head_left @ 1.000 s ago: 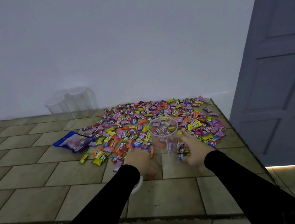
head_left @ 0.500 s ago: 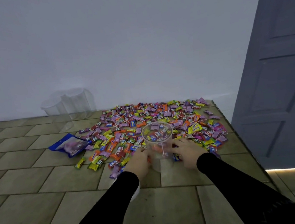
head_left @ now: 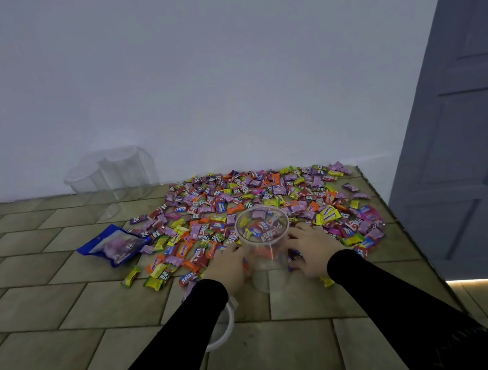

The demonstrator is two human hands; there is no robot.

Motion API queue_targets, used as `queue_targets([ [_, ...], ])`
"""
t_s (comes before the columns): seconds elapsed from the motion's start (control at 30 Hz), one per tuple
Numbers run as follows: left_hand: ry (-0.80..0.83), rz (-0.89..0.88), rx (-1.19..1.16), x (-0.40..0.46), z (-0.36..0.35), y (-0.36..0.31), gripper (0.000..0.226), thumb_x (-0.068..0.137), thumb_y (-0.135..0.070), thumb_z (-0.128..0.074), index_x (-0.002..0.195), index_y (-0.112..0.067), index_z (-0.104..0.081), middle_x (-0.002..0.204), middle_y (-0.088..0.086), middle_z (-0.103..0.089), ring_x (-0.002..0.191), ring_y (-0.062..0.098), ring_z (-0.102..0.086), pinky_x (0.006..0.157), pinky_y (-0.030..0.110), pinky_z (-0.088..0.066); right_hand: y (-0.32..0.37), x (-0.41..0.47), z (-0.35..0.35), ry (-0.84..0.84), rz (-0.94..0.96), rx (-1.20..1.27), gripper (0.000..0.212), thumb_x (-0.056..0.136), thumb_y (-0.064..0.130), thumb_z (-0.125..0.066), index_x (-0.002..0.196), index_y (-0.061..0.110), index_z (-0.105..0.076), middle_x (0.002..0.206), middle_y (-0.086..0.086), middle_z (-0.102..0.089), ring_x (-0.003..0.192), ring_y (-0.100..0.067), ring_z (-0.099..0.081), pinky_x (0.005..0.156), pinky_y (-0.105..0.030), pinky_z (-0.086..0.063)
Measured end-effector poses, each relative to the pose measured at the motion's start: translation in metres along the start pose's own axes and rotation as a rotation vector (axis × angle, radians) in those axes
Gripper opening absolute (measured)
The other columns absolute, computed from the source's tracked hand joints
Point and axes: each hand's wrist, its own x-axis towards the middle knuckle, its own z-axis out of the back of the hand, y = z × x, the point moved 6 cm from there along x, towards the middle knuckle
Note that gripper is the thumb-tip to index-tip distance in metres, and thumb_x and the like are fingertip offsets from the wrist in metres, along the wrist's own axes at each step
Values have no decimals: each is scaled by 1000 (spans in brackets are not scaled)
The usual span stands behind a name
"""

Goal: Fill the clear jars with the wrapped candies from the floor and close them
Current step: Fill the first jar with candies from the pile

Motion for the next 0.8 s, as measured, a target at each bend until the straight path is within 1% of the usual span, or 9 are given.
queue_targets([
  [0.07,6,-1,-32,2,0,0,46,98,-13,-46,142,-21,-39,146,8,-34,128,34,-36,106,43,-34,2,5,2,-27,-9,26,50,94,34,-56,141,31,-40,150,4,-29,137,-21,-23,110,-38,-25],
  [0.17,6,-10,-88,5,3,2,47,95,-11,-48,140,-24,-45,142,10,-37,124,34,-41,102,42,-40,6,13,-3,47,-6,60,61,93,18,-54,148,30,-30,155,0,-22,140,-25,-20,114,-42,-24],
  [0.27,14,13,-145,9,7,7,39,93,-17,-57,130,-27,-52,132,8,-41,116,32,-48,94,40,-49,7,24,-13,110,-9,88,64,89,10,-55,146,29,-35,155,1,-23,137,-29,-26,112,-41,-30],
  [0.33,28,35,-139,12,8,9,40,91,-21,-61,130,-25,-52,131,9,-41,116,31,-48,95,40,-48,6,34,-19,105,-39,158,58,86,9,-59,140,27,-45,150,-1,-31,132,-31,-33,108,-42,-36],
  [0.43,5,65,-110,15,7,10,32,94,-20,-58,126,-20,-51,127,12,-43,112,31,-47,93,38,-45,-3,45,-34,85,-108,229,44,85,12,-62,127,26,-56,137,-6,-43,127,-33,-42,104,-42,-40],
  [0.5,-13,88,-99,16,5,13,28,96,-17,-53,124,-17,-50,125,14,-44,108,30,-48,87,36,-46,-5,44,-32,20,-143,250,41,88,13,-59,125,31,-55,134,-3,-42,125,-31,-40,104,-44,-39],
  [0.6,-26,95,-97,17,2,14,25,98,-14,-49,122,-16,-49,125,15,-45,108,30,-47,81,33,-43,-1,35,-28,-21,-186,201,47,92,17,-51,136,29,-44,140,-3,-39,122,-29,-36,104,-42,-37],
  [0.67,-43,109,-103,16,1,13,24,98,-13,-45,122,-14,-48,125,16,-45,109,31,-45,83,33,-43,-1,34,-30,-19,-252,169,49,95,18,-46,142,27,-37,143,-6,-38,125,-33,-34,105,-44,-33],
  [0.8,-79,142,-160,13,2,14,24,100,-14,-44,124,-12,-46,122,16,-45,106,33,-50,88,37,-46,1,33,-26,9,-341,233,42,101,20,-37,143,26,-36,146,-12,-35,133,-36,-28,110,-43,-27],
])
